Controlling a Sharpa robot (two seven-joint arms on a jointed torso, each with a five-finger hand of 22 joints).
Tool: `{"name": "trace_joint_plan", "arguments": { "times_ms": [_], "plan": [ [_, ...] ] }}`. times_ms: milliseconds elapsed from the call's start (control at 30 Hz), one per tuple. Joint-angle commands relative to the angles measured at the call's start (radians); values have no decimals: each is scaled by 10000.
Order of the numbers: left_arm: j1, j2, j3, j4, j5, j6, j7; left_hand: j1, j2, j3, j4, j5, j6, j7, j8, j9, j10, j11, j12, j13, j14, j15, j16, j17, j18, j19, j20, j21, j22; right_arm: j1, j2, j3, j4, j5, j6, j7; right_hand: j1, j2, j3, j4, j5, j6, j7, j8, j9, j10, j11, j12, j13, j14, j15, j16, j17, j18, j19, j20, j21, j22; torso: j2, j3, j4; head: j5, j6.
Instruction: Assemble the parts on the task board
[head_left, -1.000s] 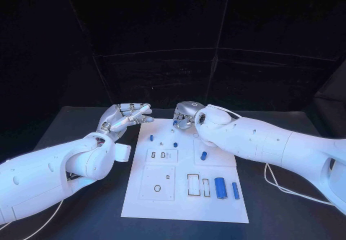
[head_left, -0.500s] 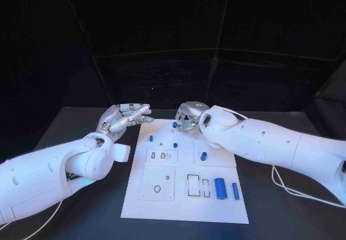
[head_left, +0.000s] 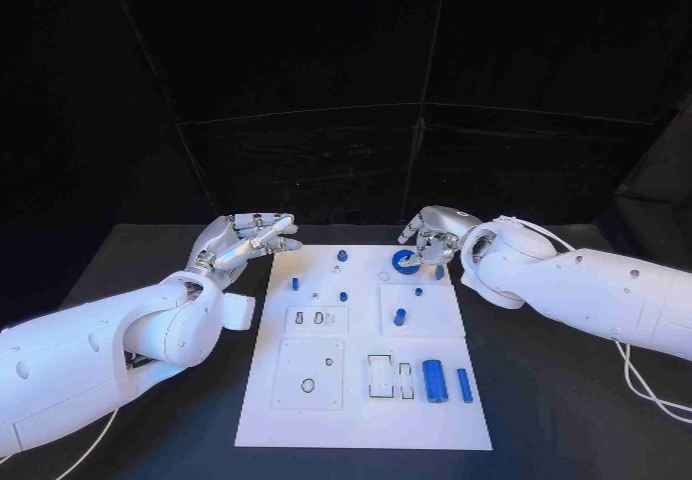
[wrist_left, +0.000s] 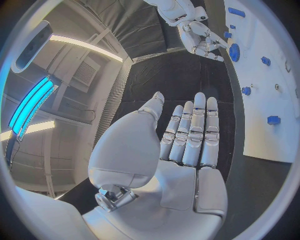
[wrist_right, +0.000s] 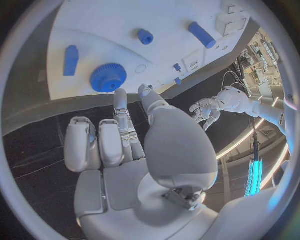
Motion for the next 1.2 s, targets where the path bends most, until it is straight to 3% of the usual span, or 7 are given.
{"name": "trace_joint_plan", "arguments": {
  "times_ms": [33, 267, 367, 700, 1100, 1133, 1200],
  "plan": [
    [19, 35, 9, -20, -40, 171, 47, -85, 43, 18, -73, 41, 94, 14, -41, -3, 51, 40, -53, -2, -8, 50, -69, 16, 150, 44, 45, -47, -17, 16, -195, 13, 129, 735, 401, -261, 340, 155, -702, 419, 91, -183, 42, 91, 8, -541, 18, 1110, 1268, 355, -65, 282, 424, -197, 153, 59, 124, 232, 6, 27, -64, -28, 41],
    [17, 109, 9, -95, -40, 210, 42, -88, 50, 17, -80, 41, 109, 9, -40, -1, 68, 34, -53, 0, 0, 47, -73, 21, 152, 48, 44, -50, -20, 12, -348, 13, 18, 800, 523, -562, 1009, 300, -1603, 1329, 109, -402, 133, 233, 27, -1261, 106, 3009, 3534, 418, 34, 687, 1058, -267, 382, 125, 314, 655, 14, 16, -29, -49, 20],
    [16, 127, 9, -122, -40, 217, 44, -88, 50, 17, -80, 41, 109, 9, -40, -1, 68, 34, -53, 0, 0, 47, -73, 21, 152, 48, 44, -50, -20, 11, -273, 12, -103, 780, 579, -592, 1158, 325, -1701, 1487, 118, -456, 147, 256, 25, -1224, 126, 3564, 4175, 436, 52, 776, 1215, -278, 419, 140, 344, 726, 16, 11, -24, -52, 25],
    [14, 166, 8, -193, -40, 234, 38, -88, 50, 17, -80, 41, 109, 9, -40, -1, 68, 34, -53, 0, 0, 47, -73, 21, 152, 48, 44, -50, -20, 4, 91, 10, -467, 568, 902, -662, 1469, 468, -1802, 1655, 365, -406, 141, 390, 49, -750, 127, 5369, 6093, 536, 62, 1121, 1885, -335, 589, 158, 466, 1010, 12, -6, -13, -51, -44],
    [14, 166, 8, -194, -40, 235, 37, -88, 50, 17, -80, 41, 109, 9, -40, -1, 68, 34, -53, 0, 0, 47, -73, 21, 152, 48, 44, -50, -20, 4, 98, 10, -472, 558, 914, -669, 1471, 469, -1809, 1660, 376, -406, 141, 394, 49, -735, 128, 5429, 6156, 541, 63, 1138, 1919, -338, 598, 158, 472, 1025, 13, -7, -13, -50, -45],
    [14, 170, 8, -197, -40, 238, 37, -90, 56, 16, -90, 41, 119, 5, -42, -1, 81, 30, -55, 1, 6, 43, -79, 27, 153, 52, 43, -54, -24, 2, 139, 10, -498, 499, 977, -709, 1507, 670, -2102, 1675, 429, -263, 172, 577, 41, 691, 186, 9329, 10106, 713, 136, 1729, 3135, -512, 1124, 225, 813, 1844, 14, -4, -15, -40, -71],
    [14, 181, 8, -210, -40, 250, 29, -90, 56, 16, -90, 41, 119, 5, -42, -1, 81, 30, -55, 1, 6, 43, -79, 27, 153, 52, 43, -54, -24, -4, 280, 10, -602, 299, 1081, -862, 1513, 694, -2116, 1658, 423, -251, 175, 586, 39, 760, 192, 9498, 10279, 724, 143, 1759, 3203, -524, 1160, 232, 835, 1899, 13, -2, -20, -35, -82]
  ]
}}
